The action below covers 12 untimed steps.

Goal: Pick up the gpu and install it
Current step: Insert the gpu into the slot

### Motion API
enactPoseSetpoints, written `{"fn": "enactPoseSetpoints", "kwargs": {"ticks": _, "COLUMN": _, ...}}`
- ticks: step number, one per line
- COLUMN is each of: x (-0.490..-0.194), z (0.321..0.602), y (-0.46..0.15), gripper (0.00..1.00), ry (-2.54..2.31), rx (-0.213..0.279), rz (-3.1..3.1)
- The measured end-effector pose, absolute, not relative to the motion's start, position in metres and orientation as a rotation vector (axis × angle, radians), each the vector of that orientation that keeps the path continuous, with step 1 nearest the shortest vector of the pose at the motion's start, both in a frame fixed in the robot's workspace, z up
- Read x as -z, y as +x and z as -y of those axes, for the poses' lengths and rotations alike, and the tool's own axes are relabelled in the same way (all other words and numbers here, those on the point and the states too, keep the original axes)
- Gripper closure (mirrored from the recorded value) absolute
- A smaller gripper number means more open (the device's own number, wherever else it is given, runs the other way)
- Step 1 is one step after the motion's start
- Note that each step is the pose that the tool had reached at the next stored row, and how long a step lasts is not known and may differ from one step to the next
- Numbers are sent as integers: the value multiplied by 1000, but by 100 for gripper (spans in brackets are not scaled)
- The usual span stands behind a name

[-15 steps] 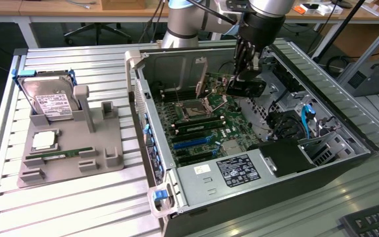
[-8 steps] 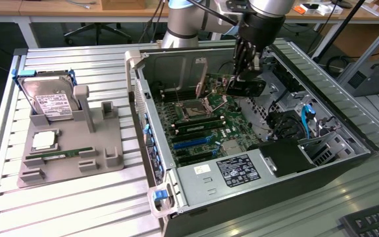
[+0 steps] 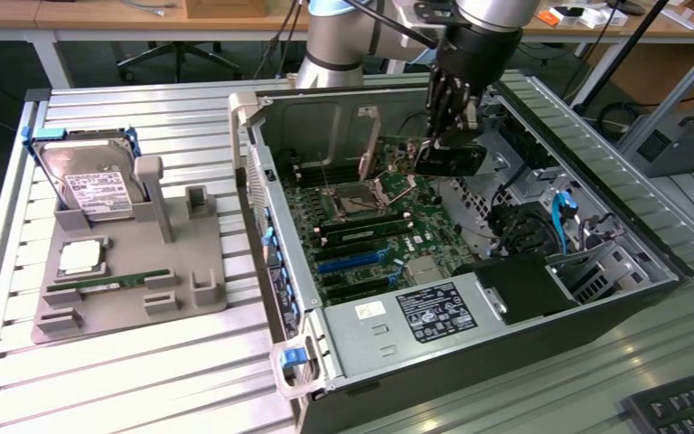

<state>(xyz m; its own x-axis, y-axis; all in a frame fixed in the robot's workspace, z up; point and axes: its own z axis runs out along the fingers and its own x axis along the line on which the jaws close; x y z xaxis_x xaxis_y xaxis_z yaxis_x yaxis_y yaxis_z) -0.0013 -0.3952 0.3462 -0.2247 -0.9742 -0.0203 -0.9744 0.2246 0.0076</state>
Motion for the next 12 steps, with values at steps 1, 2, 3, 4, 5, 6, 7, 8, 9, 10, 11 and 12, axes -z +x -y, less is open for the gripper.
{"fn": "enactPoseSetpoints", "kwargs": {"ticks": 1, "x": -346, "z": 395, "y": -1, "gripper": 73, "ry": -1954, "rx": -29, "rz": -2445}}
{"fn": "enactPoseSetpoints", "kwargs": {"ticks": 2, "x": -346, "z": 395, "y": -1, "gripper": 73, "ry": -1961, "rx": -29, "rz": -2440}}
{"fn": "enactPoseSetpoints", "kwargs": {"ticks": 3, "x": -346, "z": 395, "y": -1, "gripper": 73, "ry": -1966, "rx": -29, "rz": -2436}}
{"fn": "enactPoseSetpoints", "kwargs": {"ticks": 4, "x": -346, "z": 395, "y": -1, "gripper": 73, "ry": -1970, "rx": -29, "rz": -2433}}
{"fn": "enactPoseSetpoints", "kwargs": {"ticks": 5, "x": -346, "z": 395, "y": -1, "gripper": 73, "ry": -1977, "rx": -29, "rz": -2427}}
{"fn": "enactPoseSetpoints", "kwargs": {"ticks": 6, "x": -346, "z": 395, "y": -1, "gripper": 73, "ry": -1983, "rx": -29, "rz": -2423}}
{"fn": "enactPoseSetpoints", "kwargs": {"ticks": 7, "x": -346, "z": 395, "y": -1, "gripper": 73, "ry": -1989, "rx": -29, "rz": -2418}}
{"fn": "enactPoseSetpoints", "kwargs": {"ticks": 8, "x": -346, "z": 395, "y": -1, "gripper": 73, "ry": -1994, "rx": -29, "rz": -2414}}
{"fn": "enactPoseSetpoints", "kwargs": {"ticks": 9, "x": -346, "z": 395, "y": -1, "gripper": 73, "ry": -1999, "rx": -29, "rz": -2410}}
{"fn": "enactPoseSetpoints", "kwargs": {"ticks": 10, "x": -346, "z": 395, "y": -1, "gripper": 73, "ry": -2004, "rx": -29, "rz": -2406}}
{"fn": "enactPoseSetpoints", "kwargs": {"ticks": 11, "x": -346, "z": 395, "y": -1, "gripper": 73, "ry": -2009, "rx": -29, "rz": -2402}}
{"fn": "enactPoseSetpoints", "kwargs": {"ticks": 12, "x": -346, "z": 395, "y": -1, "gripper": 73, "ry": -2015, "rx": -28, "rz": -2397}}
